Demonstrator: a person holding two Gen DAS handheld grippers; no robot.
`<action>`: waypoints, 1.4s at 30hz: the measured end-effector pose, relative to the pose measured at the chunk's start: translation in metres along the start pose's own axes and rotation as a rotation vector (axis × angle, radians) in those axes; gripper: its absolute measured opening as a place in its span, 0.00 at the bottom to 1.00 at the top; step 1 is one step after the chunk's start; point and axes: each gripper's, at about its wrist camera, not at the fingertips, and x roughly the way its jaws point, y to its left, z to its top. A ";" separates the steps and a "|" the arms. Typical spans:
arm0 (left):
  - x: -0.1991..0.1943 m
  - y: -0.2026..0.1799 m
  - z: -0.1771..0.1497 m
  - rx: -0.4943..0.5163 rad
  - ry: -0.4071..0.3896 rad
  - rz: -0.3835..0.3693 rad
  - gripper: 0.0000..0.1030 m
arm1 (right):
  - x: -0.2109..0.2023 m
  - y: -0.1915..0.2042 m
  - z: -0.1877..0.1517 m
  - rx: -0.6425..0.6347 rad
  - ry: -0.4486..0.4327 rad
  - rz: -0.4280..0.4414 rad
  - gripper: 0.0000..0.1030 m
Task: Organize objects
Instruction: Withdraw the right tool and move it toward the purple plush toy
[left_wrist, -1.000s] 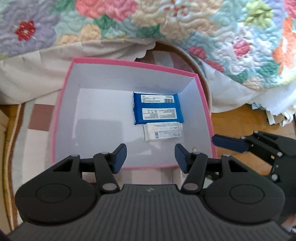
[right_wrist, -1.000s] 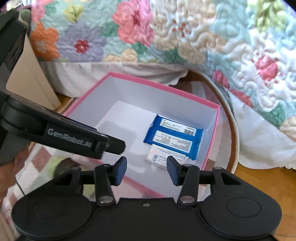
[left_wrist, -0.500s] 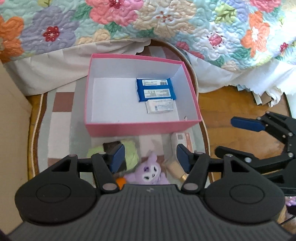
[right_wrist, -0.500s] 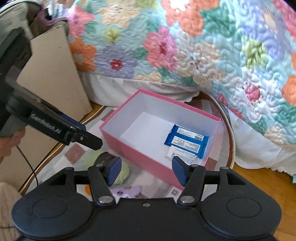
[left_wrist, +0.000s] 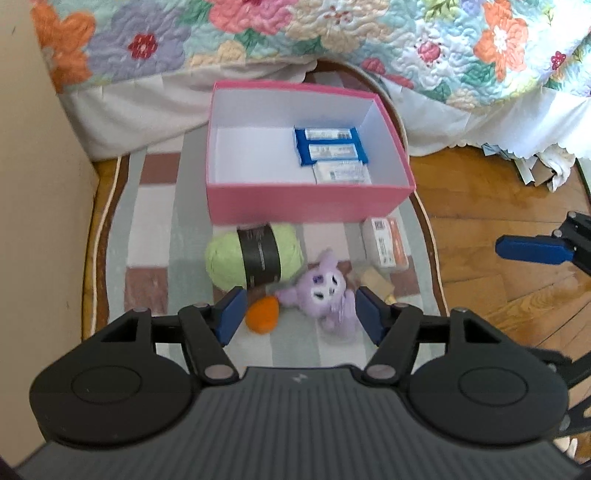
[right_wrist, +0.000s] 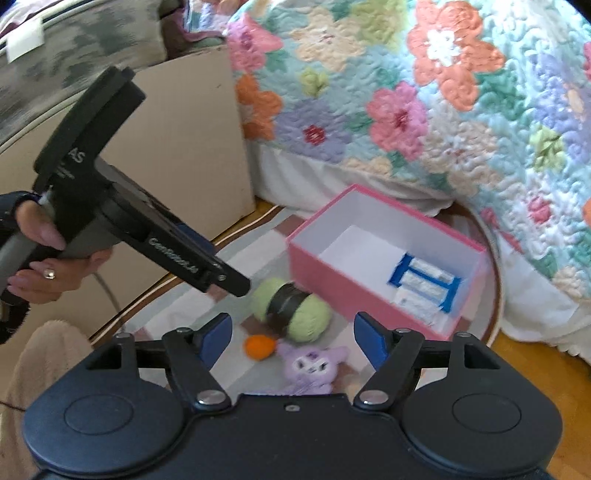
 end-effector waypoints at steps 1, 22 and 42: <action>0.001 0.001 -0.006 -0.005 0.005 -0.002 0.62 | 0.000 0.004 -0.003 -0.002 0.004 0.006 0.77; 0.066 0.010 -0.060 -0.118 -0.040 -0.045 0.74 | 0.073 0.005 -0.077 0.098 0.005 0.052 0.81; 0.153 0.006 -0.097 -0.241 -0.089 -0.050 0.74 | 0.160 0.007 -0.121 -0.061 0.081 -0.011 0.81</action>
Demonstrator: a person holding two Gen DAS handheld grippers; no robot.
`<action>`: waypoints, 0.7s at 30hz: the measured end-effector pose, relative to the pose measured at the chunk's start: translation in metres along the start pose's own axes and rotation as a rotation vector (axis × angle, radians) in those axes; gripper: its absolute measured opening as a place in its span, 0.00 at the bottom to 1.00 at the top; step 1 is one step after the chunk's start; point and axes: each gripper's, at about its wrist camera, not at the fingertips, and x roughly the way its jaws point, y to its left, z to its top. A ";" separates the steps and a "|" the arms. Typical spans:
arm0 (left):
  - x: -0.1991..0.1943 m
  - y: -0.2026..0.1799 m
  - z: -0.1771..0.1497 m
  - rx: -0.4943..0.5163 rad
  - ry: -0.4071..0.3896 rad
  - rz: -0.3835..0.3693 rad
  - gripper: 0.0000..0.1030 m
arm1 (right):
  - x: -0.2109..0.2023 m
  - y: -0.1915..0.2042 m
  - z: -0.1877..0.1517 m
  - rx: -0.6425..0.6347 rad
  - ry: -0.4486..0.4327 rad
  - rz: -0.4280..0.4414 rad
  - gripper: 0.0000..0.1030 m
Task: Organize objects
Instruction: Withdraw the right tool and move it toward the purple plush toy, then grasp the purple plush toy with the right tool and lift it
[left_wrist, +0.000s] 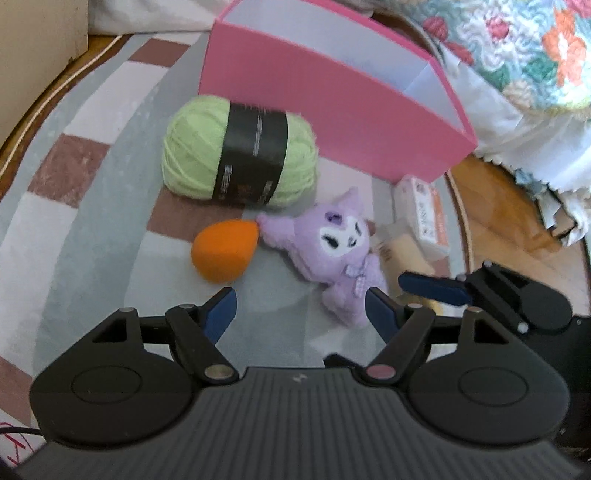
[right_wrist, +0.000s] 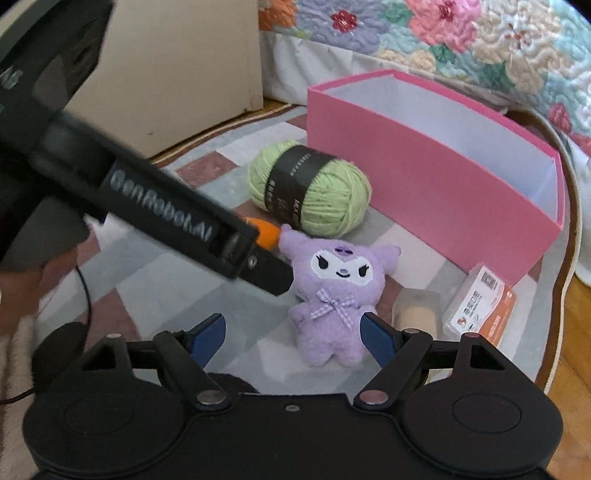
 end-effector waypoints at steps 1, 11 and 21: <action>0.003 -0.001 -0.002 0.009 -0.002 0.013 0.74 | 0.004 -0.001 -0.001 0.006 0.003 -0.002 0.81; 0.025 -0.001 -0.006 -0.078 -0.055 -0.013 0.74 | 0.035 -0.006 -0.012 0.012 0.031 -0.071 0.81; 0.026 0.012 -0.004 -0.162 -0.029 -0.080 0.54 | 0.035 -0.011 -0.016 0.097 0.054 -0.053 0.48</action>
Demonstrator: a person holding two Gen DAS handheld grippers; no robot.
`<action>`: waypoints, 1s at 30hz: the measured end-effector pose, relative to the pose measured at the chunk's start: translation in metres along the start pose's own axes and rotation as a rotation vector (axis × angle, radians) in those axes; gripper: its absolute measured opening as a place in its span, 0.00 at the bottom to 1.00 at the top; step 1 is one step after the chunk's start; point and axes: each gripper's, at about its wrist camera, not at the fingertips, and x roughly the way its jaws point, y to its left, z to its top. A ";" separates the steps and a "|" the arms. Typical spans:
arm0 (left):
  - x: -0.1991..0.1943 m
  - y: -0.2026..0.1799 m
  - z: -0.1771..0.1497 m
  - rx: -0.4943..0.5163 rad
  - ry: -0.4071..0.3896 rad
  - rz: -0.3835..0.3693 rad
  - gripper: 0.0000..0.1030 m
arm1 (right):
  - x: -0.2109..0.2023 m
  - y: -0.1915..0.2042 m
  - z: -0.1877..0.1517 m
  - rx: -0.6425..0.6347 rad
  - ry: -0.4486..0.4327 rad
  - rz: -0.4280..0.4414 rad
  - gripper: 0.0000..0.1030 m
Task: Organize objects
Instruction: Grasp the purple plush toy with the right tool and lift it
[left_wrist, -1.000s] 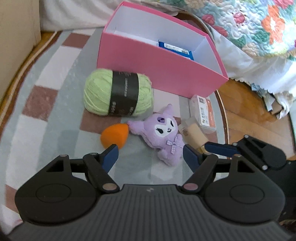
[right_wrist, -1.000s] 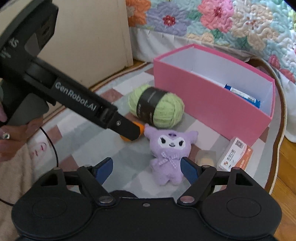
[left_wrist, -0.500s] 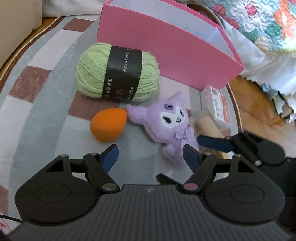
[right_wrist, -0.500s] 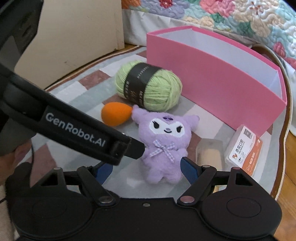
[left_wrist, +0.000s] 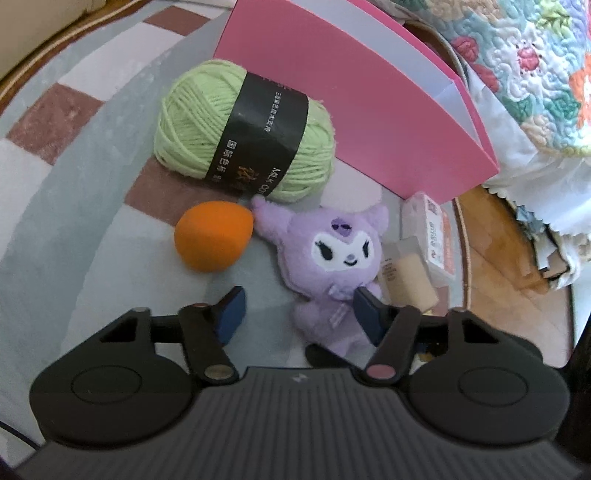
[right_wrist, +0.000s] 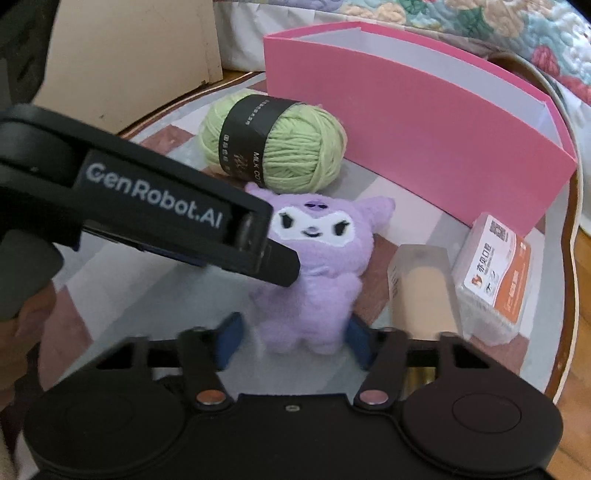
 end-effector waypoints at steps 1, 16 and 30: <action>-0.002 0.000 0.000 0.000 0.001 -0.016 0.49 | -0.003 0.000 0.000 0.007 0.008 0.005 0.47; -0.004 -0.005 -0.007 0.092 0.041 0.022 0.44 | -0.018 0.012 -0.013 0.129 0.034 0.088 0.54; -0.012 -0.007 -0.004 0.111 0.044 -0.049 0.31 | -0.015 0.015 -0.018 0.119 -0.023 0.070 0.49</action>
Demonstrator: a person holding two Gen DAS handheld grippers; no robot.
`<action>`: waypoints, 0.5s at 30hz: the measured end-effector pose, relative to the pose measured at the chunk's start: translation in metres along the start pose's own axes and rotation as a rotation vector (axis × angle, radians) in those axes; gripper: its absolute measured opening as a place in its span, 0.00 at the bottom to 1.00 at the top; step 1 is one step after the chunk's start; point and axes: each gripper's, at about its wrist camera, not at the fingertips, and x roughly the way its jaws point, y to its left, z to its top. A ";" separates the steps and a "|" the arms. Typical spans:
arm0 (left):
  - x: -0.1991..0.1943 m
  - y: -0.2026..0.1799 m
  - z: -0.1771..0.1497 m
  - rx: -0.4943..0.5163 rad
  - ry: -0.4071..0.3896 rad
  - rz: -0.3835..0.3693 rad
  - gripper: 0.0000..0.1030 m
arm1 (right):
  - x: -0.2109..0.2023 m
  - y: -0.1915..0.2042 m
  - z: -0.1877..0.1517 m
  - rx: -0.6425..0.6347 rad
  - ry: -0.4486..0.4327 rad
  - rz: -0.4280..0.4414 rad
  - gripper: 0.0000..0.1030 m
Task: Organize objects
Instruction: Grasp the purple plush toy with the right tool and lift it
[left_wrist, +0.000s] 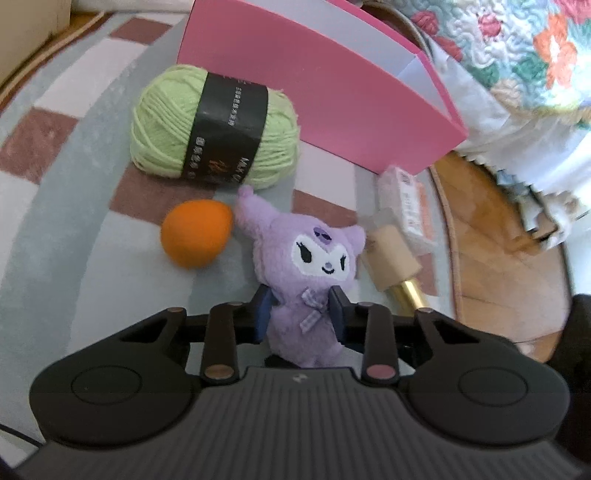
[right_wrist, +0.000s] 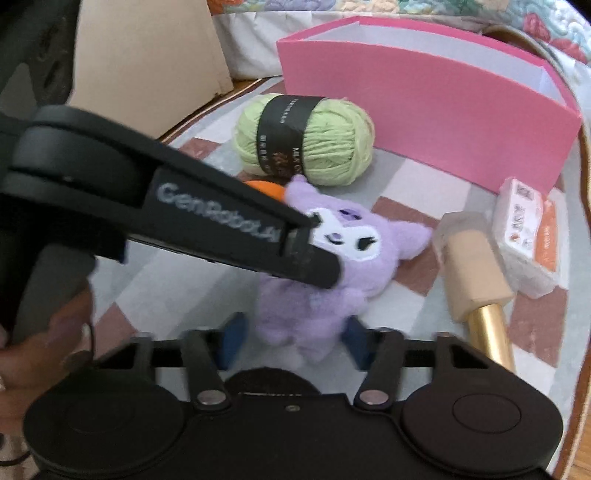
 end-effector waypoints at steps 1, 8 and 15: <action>-0.002 0.000 0.000 -0.006 0.004 -0.012 0.30 | -0.002 -0.002 0.000 0.006 0.001 -0.001 0.49; -0.022 -0.009 -0.008 0.033 0.009 -0.043 0.30 | -0.031 -0.003 -0.002 0.034 0.018 0.024 0.46; -0.052 -0.031 -0.012 0.110 0.002 -0.038 0.30 | -0.057 0.008 -0.005 -0.002 0.023 0.032 0.46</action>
